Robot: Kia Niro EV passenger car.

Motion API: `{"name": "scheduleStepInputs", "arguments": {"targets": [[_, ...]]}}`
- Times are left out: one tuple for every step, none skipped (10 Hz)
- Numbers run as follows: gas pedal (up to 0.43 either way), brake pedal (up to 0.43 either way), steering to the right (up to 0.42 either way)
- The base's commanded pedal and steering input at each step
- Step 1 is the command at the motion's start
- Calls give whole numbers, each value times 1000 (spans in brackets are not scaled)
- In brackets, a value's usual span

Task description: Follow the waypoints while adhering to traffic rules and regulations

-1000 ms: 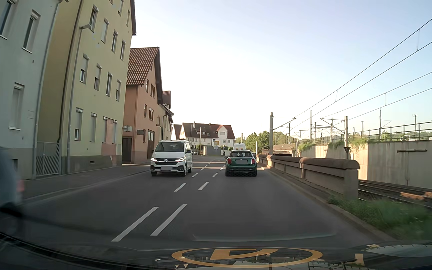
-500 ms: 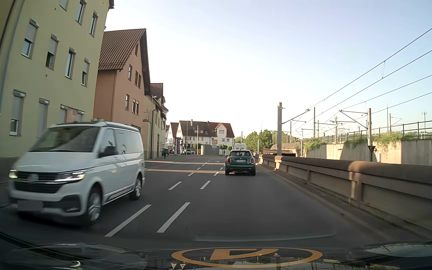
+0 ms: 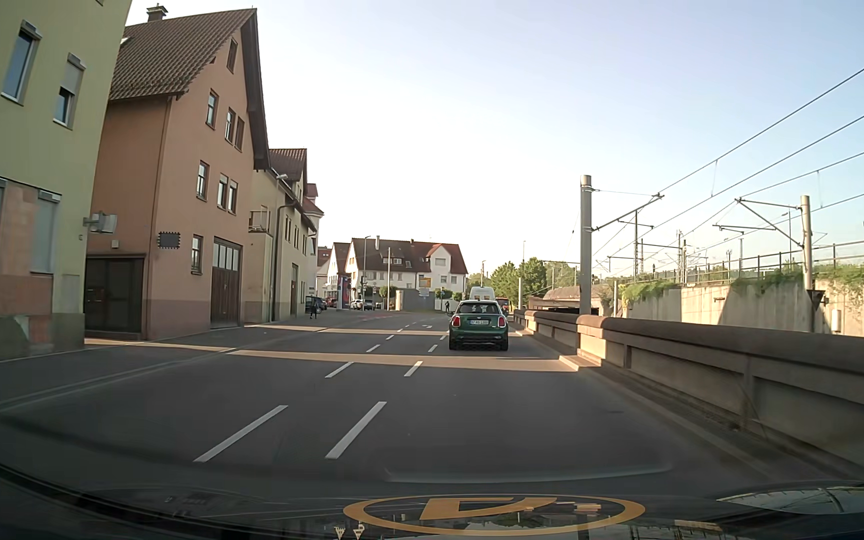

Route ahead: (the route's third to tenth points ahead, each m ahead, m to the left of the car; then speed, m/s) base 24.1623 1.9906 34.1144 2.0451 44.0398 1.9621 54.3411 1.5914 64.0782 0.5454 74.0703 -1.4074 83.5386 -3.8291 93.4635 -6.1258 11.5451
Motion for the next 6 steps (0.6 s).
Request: {"name": "scheduleStepInputs", "arguments": {"targets": [[130,0,3],[130,0,3],[130,0,3],[138,0,3],[138,0,3],[138,0,3]]}}
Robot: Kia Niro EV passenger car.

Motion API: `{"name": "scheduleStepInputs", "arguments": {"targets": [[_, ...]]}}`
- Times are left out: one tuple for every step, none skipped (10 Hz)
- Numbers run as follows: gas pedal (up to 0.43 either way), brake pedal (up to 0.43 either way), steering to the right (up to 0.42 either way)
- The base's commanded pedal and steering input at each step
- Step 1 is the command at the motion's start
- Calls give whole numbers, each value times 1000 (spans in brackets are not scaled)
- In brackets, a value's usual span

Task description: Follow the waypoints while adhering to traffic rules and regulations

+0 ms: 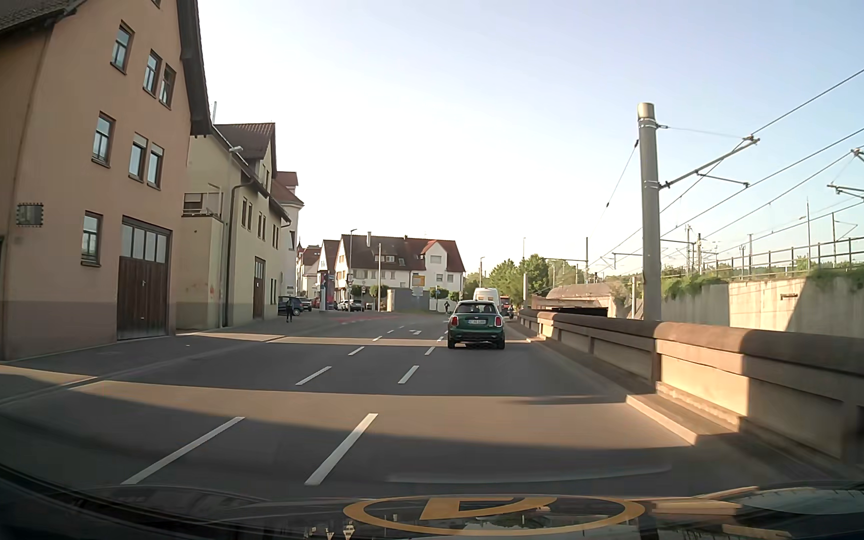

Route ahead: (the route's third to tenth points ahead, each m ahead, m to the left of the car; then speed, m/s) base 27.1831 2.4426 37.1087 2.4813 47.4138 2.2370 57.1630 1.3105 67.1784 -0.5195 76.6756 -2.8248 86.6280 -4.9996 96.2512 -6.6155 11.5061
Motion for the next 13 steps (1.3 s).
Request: {"name": "scheduleStepInputs", "arguments": {"targets": [[138,0,3],[138,0,3],[138,0,3],[130,0,3],[130,0,3],[130,0,3],[130,0,3],[130,0,3],[130,0,3],[130,0,3],[130,0,3],[130,0,3],[130,0,3]]}}
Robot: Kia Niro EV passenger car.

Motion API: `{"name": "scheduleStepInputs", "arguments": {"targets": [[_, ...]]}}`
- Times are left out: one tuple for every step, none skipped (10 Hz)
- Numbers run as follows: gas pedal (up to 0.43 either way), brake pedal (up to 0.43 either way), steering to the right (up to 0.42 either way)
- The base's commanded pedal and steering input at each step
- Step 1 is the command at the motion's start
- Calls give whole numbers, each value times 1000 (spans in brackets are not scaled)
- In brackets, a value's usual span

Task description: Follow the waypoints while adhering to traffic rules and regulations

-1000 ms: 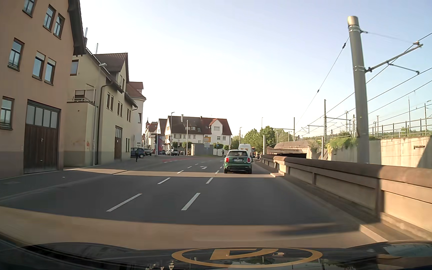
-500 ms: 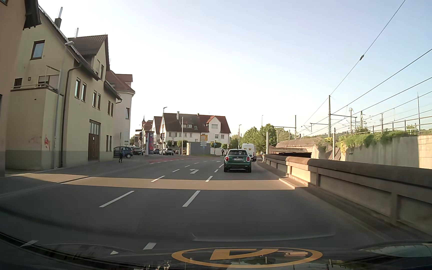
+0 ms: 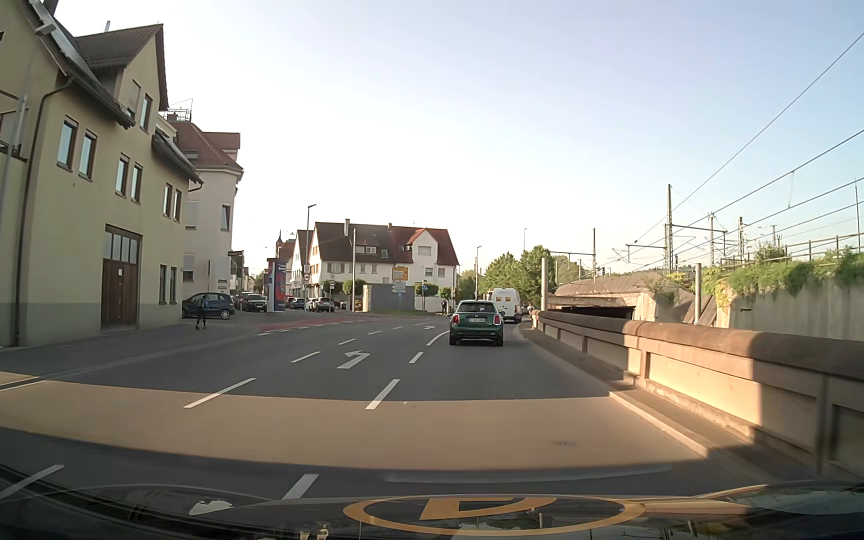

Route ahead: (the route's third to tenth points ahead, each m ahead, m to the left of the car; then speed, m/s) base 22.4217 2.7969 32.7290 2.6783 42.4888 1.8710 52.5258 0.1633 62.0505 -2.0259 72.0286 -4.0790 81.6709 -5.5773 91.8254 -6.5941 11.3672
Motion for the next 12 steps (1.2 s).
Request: {"name": "scheduleStepInputs", "arguments": {"targets": [[130,0,3],[138,0,3],[138,0,3],[150,0,3],[169,0,3],[197,0,3],[197,0,3],[197,0,3],[197,0,3],[189,0,4],[177,0,5],[157,0,7]]}}
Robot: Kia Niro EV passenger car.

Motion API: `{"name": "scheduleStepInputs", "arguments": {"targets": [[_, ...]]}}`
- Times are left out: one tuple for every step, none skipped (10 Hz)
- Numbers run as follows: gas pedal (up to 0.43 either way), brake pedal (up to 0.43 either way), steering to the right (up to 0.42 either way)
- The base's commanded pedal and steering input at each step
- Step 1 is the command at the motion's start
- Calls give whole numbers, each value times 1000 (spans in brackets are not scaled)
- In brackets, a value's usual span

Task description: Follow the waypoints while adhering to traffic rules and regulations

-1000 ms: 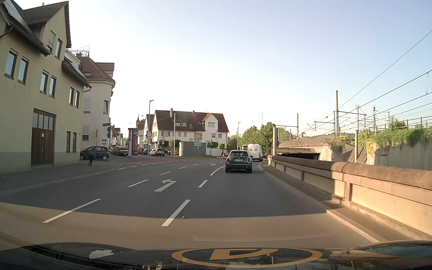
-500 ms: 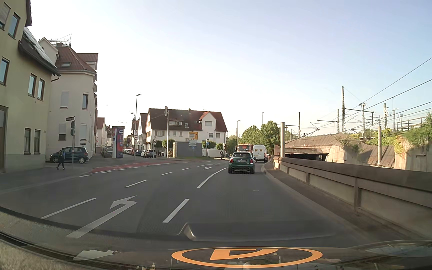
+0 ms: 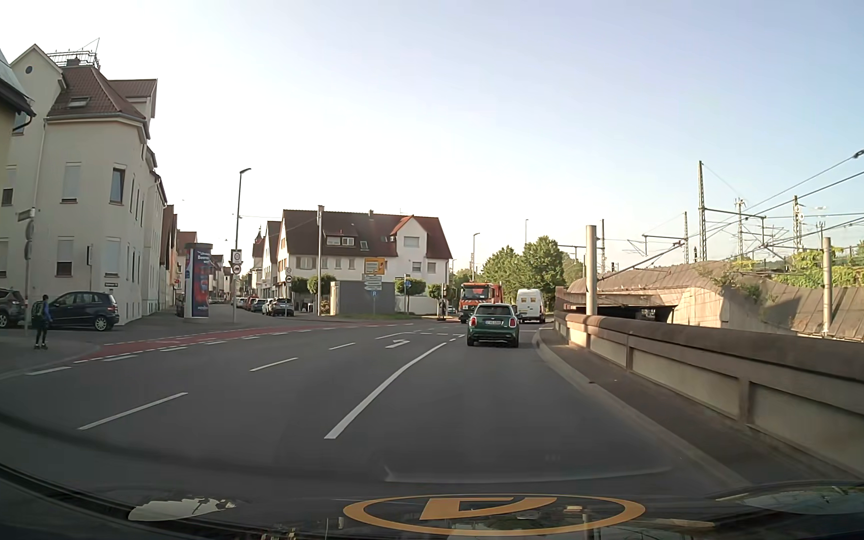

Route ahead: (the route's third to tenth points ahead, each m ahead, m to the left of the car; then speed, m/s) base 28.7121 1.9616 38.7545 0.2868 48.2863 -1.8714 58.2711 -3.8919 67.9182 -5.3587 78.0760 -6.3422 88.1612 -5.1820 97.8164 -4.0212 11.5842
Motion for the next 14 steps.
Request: {"name": "scheduleStepInputs", "arguments": {"targets": [[157,0,9],[150,0,10],[169,0,14],[177,0,17],[177,0,19],[177,0,20],[177,0,21],[177,0,21],[177,0,21],[177,0,21],[177,0,21],[169,0,21],[169,0,22],[169,0,22]]}}
